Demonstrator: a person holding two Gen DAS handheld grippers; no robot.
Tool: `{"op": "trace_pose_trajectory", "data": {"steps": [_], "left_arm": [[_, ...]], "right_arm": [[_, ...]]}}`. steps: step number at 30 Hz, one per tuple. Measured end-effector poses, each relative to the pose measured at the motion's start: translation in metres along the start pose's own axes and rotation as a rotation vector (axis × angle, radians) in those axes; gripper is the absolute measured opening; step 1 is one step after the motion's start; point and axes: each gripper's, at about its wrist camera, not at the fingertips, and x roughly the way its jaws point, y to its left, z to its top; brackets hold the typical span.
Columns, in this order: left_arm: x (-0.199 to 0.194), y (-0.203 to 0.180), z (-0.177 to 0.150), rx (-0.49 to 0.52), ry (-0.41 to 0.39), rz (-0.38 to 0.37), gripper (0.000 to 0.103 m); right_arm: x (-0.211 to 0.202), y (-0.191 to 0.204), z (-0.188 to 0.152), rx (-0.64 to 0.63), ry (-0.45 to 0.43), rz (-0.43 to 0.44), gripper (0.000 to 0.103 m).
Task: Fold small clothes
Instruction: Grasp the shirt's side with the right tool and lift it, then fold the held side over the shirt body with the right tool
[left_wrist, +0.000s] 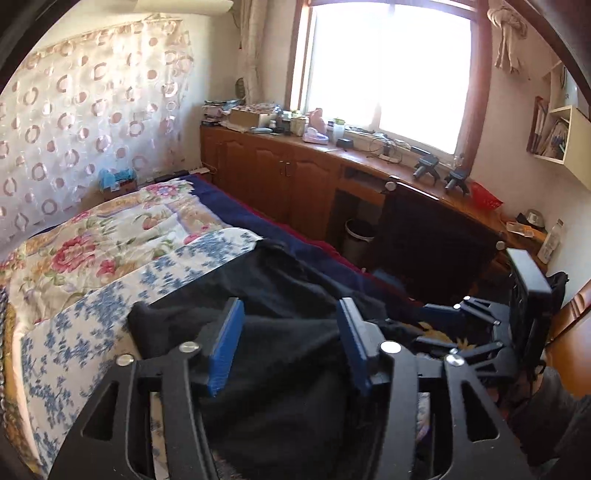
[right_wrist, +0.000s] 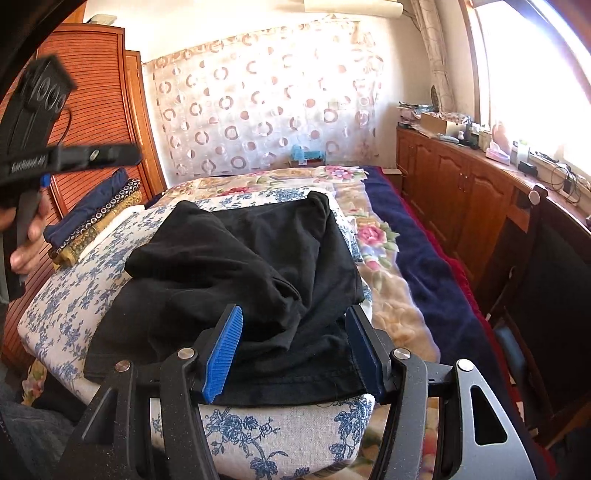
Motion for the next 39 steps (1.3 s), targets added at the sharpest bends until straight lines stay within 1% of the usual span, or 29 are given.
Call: {"op": "trace_pose_trajectory", "data": {"steps": [1, 5, 9, 11, 13, 17, 19, 23, 27, 29, 31, 33, 36, 37, 39], "left_arm": [[-0.005, 0.006, -0.007, -0.005, -0.002, 0.017, 0.068], [-0.018, 0.025, -0.031, -0.025, 0.006, 0.052, 0.076], [-0.035, 0.043, -0.056, -0.043, -0.001, 0.117, 0.076], [-0.043, 0.052, -0.067, -0.073, -0.004, 0.131, 0.076], [-0.050, 0.060, -0.078, -0.090, 0.017, 0.144, 0.076], [-0.063, 0.075, -0.094, -0.123, 0.011, 0.186, 0.076], [-0.071, 0.081, -0.102, -0.145, 0.008, 0.204, 0.076], [-0.083, 0.090, -0.113, -0.159, 0.003, 0.210, 0.076], [-0.091, 0.098, -0.120, -0.171, 0.002, 0.230, 0.076], [-0.095, 0.102, -0.123, -0.182, -0.001, 0.236, 0.076], [-0.099, 0.105, -0.125, -0.197, -0.008, 0.237, 0.076], [-0.101, 0.110, -0.128, -0.210, -0.011, 0.238, 0.076], [-0.099, 0.116, -0.132, -0.233, -0.009, 0.240, 0.076], [-0.098, 0.118, -0.133, -0.240, -0.007, 0.237, 0.076], [-0.097, 0.118, -0.135, -0.247, -0.003, 0.234, 0.076]], "right_arm": [[0.003, 0.000, 0.002, -0.004, 0.004, 0.004, 0.060], [0.012, 0.008, 0.011, -0.028, 0.012, 0.015, 0.060], [0.027, 0.017, 0.021, -0.056, 0.016, 0.037, 0.060], [0.033, 0.026, 0.027, -0.078, 0.020, 0.048, 0.060], [0.039, 0.039, 0.035, -0.112, 0.022, 0.063, 0.060], [0.053, 0.064, 0.051, -0.182, 0.028, 0.098, 0.060], [0.063, 0.077, 0.060, -0.216, 0.037, 0.130, 0.060], [0.087, 0.104, 0.081, -0.245, 0.070, 0.211, 0.060], [0.113, 0.132, 0.092, -0.298, 0.115, 0.269, 0.060], [0.130, 0.146, 0.093, -0.331, 0.156, 0.296, 0.060], [0.145, 0.150, 0.092, -0.344, 0.206, 0.311, 0.060], [0.161, 0.159, 0.088, -0.360, 0.261, 0.310, 0.060], [0.181, 0.159, 0.081, -0.411, 0.328, 0.271, 0.060], [0.185, 0.157, 0.080, -0.428, 0.339, 0.256, 0.058], [0.185, 0.150, 0.082, -0.435, 0.343, 0.250, 0.018]]}}
